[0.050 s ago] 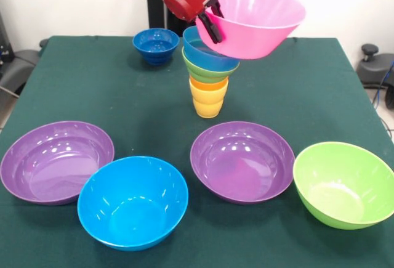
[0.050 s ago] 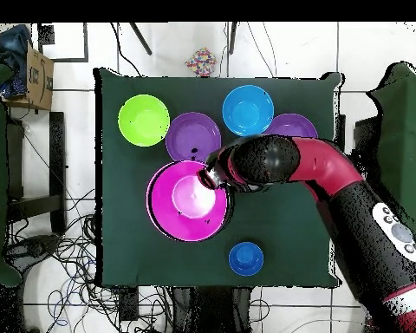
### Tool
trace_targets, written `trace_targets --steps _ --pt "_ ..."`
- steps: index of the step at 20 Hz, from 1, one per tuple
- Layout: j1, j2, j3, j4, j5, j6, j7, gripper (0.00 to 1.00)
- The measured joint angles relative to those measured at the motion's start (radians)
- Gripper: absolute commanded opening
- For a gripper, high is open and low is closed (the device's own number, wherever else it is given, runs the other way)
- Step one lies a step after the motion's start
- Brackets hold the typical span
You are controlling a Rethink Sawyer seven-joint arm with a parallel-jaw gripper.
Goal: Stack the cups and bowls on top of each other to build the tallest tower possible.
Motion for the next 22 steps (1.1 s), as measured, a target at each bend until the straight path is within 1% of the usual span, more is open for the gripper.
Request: trace_targets --steps 22 --pt "-0.010 0.054 0.000 -0.069 -0.010 0.000 0.000 0.00"
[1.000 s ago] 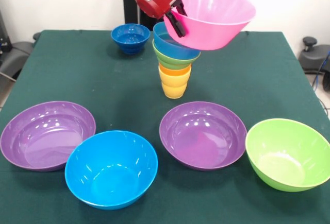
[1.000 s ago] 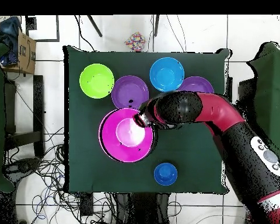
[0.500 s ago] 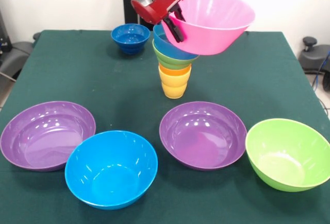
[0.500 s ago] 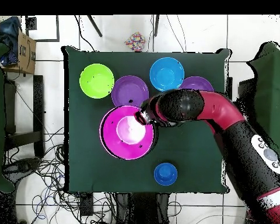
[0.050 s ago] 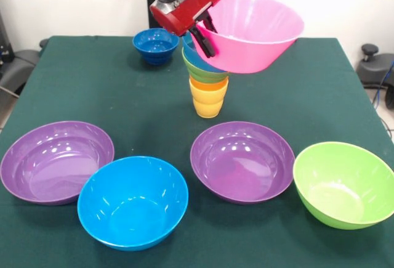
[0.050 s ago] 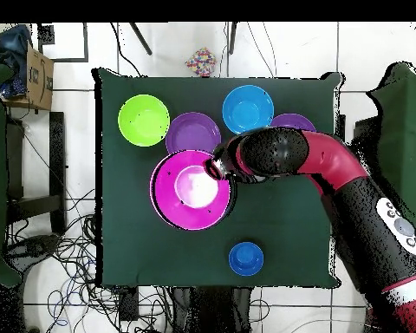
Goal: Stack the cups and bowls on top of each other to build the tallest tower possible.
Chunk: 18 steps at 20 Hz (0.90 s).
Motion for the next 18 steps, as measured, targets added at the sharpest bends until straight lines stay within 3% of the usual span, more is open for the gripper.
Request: trace_targets --steps 18 --pt "-0.033 -0.010 0.000 0.000 -0.008 0.000 0.000 0.00"
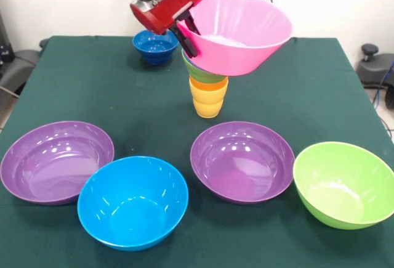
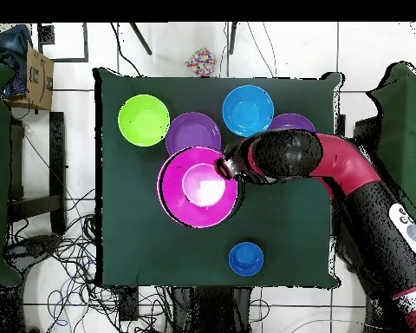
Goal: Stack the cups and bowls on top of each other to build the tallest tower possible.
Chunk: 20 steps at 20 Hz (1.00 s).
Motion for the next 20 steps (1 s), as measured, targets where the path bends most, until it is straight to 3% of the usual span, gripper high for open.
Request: trace_targets --steps 20 --pt "-0.054 -0.103 0.000 0.112 -0.007 0.000 0.000 0.00"
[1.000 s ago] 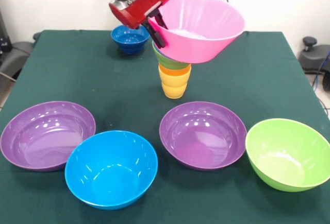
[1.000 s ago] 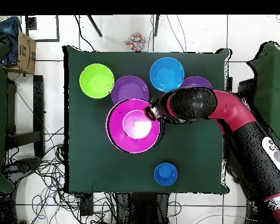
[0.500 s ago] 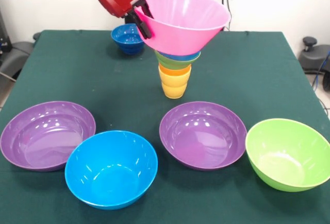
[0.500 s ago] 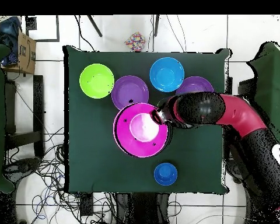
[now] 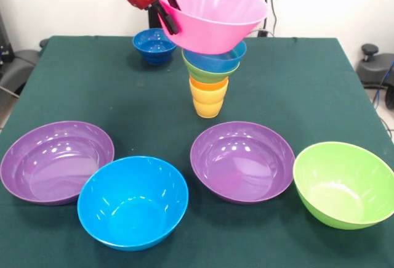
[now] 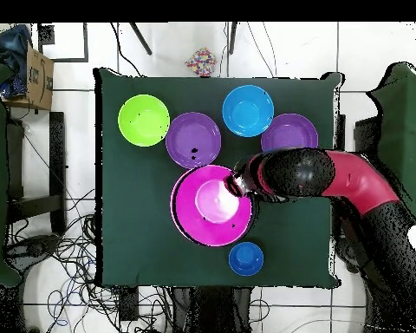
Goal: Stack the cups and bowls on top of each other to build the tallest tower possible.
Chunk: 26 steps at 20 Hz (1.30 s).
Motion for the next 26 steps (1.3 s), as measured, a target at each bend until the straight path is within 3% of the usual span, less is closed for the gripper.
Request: trace_targets --steps 26 --pt "0.004 -0.005 0.000 0.049 -0.005 0.000 0.000 0.00"
